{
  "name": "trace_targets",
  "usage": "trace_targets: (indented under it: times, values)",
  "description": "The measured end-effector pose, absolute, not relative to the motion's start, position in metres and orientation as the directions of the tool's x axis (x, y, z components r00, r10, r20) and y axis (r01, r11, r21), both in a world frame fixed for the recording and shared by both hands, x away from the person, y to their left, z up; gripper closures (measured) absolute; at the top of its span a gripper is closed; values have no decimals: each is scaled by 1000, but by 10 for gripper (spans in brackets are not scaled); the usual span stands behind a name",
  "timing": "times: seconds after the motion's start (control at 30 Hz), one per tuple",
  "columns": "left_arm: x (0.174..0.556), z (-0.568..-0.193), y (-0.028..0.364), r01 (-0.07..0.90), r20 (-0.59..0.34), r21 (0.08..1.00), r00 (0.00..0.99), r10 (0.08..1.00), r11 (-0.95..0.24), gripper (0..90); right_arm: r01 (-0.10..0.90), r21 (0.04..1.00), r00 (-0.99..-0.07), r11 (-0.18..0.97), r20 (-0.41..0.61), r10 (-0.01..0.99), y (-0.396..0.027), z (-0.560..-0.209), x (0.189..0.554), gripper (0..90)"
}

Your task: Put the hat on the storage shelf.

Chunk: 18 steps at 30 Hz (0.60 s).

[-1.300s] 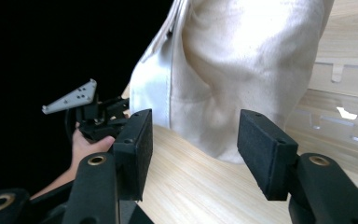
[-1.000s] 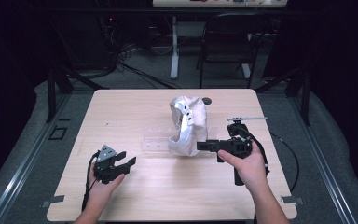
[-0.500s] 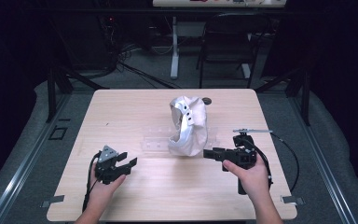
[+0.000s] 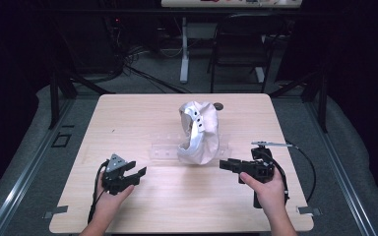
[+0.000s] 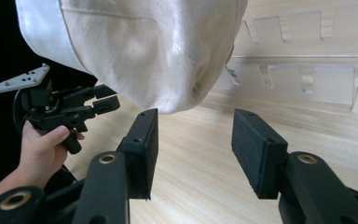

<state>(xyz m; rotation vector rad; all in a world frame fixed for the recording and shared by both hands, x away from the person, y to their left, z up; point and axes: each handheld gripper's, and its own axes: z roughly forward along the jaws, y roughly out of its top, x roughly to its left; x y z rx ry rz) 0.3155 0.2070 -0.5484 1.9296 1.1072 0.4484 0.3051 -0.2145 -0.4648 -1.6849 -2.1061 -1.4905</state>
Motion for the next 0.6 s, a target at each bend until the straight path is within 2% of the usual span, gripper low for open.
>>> trace_targets:
  times: [0.43, 0.6]
  values:
    - [312, -550, 195, 500, -53, 809, 587, 807, -310, 489, 740, 666, -374, -91, 521, 767, -216, -477, 305, 518]
    - [310, -551, 191, 497, -54, 807, 599, 799, -319, 491, 752, 649, -344, -112, 532, 774, -222, -485, 307, 518]
